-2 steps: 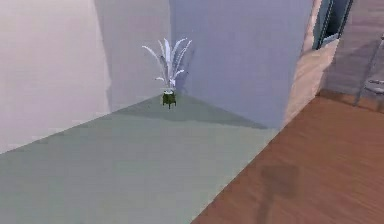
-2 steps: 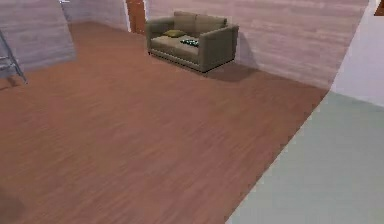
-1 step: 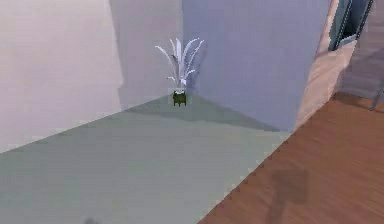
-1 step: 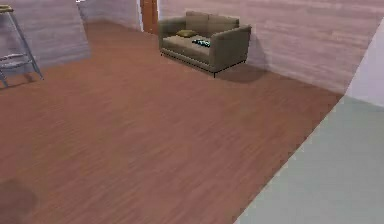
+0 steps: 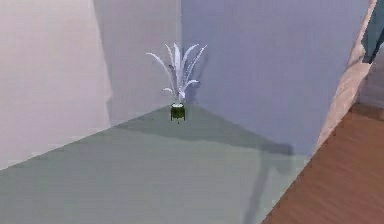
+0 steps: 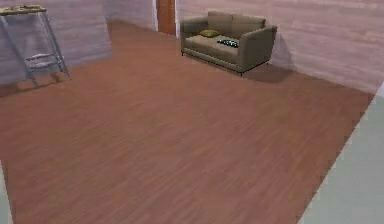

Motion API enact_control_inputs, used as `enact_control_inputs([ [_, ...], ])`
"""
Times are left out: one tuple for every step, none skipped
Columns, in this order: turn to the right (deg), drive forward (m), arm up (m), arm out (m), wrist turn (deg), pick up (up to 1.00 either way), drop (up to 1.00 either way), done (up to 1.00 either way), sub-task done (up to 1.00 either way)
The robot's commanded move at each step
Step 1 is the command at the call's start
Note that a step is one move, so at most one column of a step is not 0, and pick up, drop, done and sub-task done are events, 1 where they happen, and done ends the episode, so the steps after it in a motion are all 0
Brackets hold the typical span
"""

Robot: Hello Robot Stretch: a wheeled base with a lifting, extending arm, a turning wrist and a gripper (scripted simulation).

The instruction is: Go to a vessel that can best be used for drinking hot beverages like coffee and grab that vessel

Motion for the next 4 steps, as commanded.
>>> enact_control_inputs([
  [-42.0,0.0,0.0,0.0,0.0,0.0,0.0,0.0,0.0],
  [0.0,0.5,0.0,0.0,0.0,0.0,0.0,0.0,0.0],
  [-33.0,0.0,0.0,0.0,0.0,0.0,0.0,0.0,0.0],
  [0.0,1.0,0.0,0.0,0.0,0.0,0.0,0.0,0.0],
])
